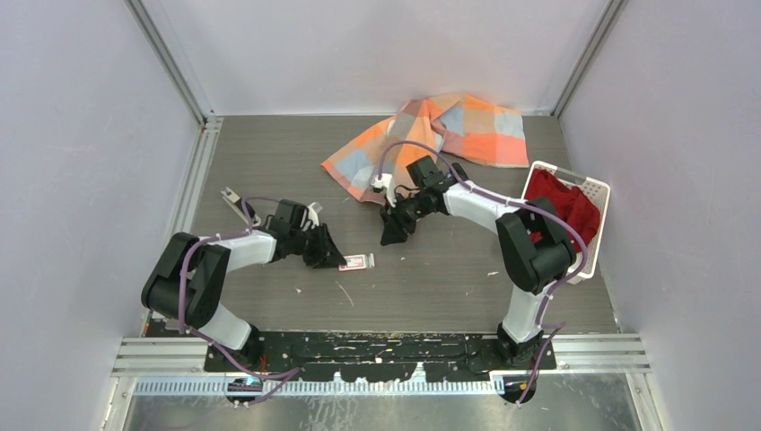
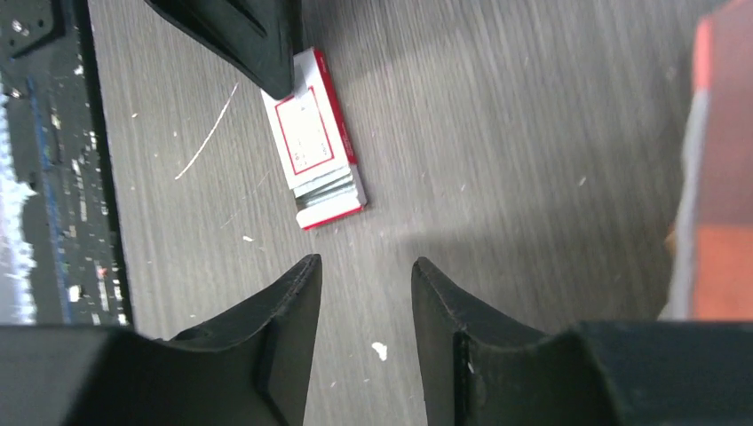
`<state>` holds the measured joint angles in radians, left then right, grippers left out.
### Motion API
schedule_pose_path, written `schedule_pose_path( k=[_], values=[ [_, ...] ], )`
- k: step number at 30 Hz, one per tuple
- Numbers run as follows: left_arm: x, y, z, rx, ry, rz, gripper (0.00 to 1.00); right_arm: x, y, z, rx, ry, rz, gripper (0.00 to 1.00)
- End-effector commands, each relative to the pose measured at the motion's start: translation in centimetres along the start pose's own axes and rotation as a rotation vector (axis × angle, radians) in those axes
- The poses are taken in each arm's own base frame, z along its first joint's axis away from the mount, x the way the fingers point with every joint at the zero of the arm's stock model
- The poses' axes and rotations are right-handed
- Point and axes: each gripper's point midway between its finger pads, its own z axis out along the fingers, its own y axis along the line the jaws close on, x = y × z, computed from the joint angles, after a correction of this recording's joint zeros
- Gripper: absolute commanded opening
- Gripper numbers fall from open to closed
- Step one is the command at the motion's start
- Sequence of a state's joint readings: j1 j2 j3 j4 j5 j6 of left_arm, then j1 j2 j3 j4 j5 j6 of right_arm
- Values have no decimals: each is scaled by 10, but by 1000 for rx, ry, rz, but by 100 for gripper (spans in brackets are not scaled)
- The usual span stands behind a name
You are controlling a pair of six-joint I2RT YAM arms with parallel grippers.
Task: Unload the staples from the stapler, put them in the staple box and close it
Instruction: Close the staple box at the center of the board.
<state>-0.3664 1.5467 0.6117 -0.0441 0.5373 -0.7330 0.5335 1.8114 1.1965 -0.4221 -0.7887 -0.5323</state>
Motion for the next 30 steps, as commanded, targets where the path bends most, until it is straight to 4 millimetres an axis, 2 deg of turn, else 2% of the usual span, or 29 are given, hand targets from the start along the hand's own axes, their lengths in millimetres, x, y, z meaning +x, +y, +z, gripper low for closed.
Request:
schedule_pose_path(
  k=[1, 5, 13, 30],
  values=[
    [0, 6, 2, -19, -26, 10, 23, 11, 18, 10, -78, -35, 231, 46],
    [0, 6, 0, -14, -36, 7, 23, 19, 14, 21, -65, -19, 329, 43],
    [3, 6, 0, -4, -39, -4, 23, 31, 21, 44, -93, 27, 410, 36],
    [8, 3, 1, 1, -27, -2, 22, 35, 16, 59, -61, 55, 441, 21]
  ],
)
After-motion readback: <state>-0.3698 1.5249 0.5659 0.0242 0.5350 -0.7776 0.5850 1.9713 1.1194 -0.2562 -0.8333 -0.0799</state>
